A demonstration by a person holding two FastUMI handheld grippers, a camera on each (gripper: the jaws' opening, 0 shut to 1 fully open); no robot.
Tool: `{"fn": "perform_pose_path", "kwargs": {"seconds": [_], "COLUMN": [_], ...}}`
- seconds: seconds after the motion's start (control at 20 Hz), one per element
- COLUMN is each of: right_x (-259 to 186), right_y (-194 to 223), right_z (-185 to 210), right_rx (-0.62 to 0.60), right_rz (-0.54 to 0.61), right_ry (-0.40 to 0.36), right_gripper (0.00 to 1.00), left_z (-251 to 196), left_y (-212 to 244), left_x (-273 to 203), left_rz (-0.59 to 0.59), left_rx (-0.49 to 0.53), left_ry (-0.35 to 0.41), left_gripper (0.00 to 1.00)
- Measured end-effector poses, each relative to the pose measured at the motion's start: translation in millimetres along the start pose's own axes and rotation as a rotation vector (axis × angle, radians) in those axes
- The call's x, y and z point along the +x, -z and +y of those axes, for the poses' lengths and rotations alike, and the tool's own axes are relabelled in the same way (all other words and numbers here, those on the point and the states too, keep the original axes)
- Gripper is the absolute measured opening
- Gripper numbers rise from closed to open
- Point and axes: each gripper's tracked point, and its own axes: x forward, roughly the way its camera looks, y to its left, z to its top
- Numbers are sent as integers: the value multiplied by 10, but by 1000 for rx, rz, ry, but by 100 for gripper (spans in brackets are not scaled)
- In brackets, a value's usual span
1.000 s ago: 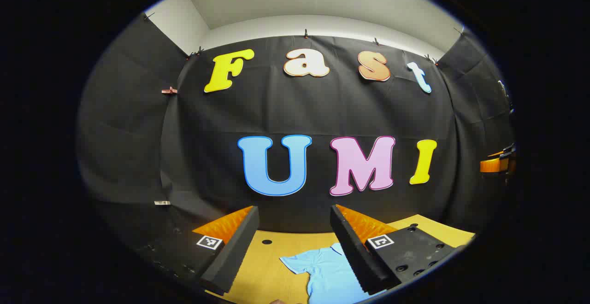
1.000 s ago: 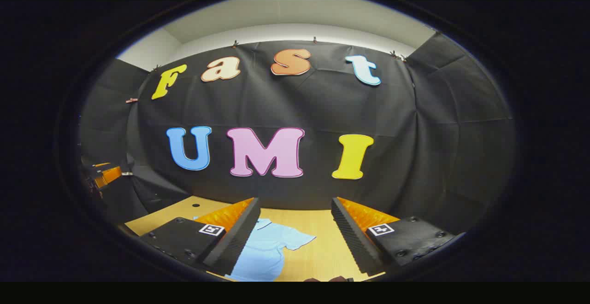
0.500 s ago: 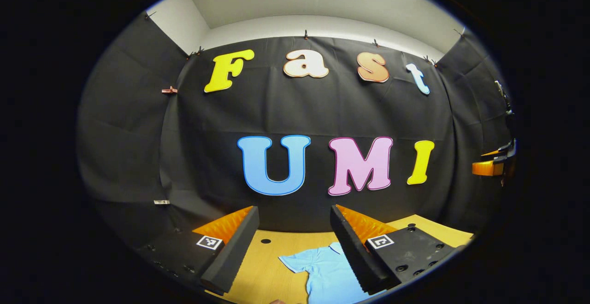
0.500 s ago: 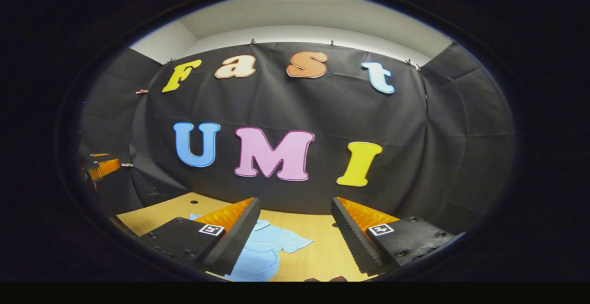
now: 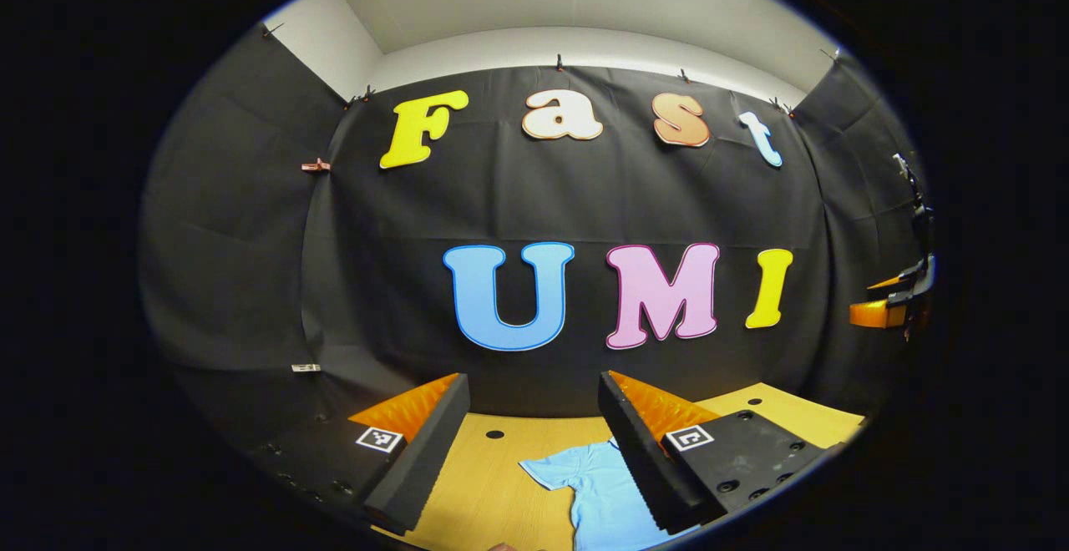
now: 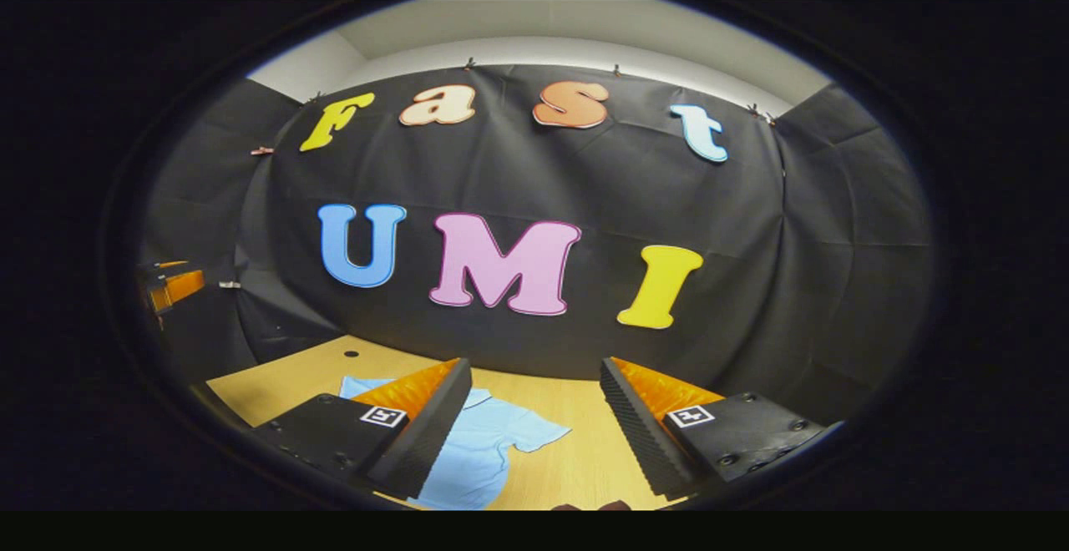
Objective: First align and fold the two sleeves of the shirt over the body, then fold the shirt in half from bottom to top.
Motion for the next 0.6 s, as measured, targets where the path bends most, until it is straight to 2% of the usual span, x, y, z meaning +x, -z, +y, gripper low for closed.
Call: {"fn": "perform_pose_path", "kwargs": {"seconds": [0.15, 0.35, 0.45, 0.6], "right_x": [236, 728, 1103, 1727], "right_y": [102, 386, 673, 1453], "right_z": [26, -19, -31, -100], "right_rx": [0, -36, -56, -33], "right_rz": [27, 77, 100, 230], "right_ry": [-2, -27, -71, -121], "right_gripper": [97, 97, 97, 97], "left_z": [1, -51, -92, -170], "left_y": [32, 162, 230, 347], "left_x": [48, 207, 356, 575], "left_rz": [2, 35, 53, 79], "left_rx": [24, 1, 3, 43], "left_ry": [-10, -19, -39, -84], "left_gripper": [98, 99, 99, 98]}}
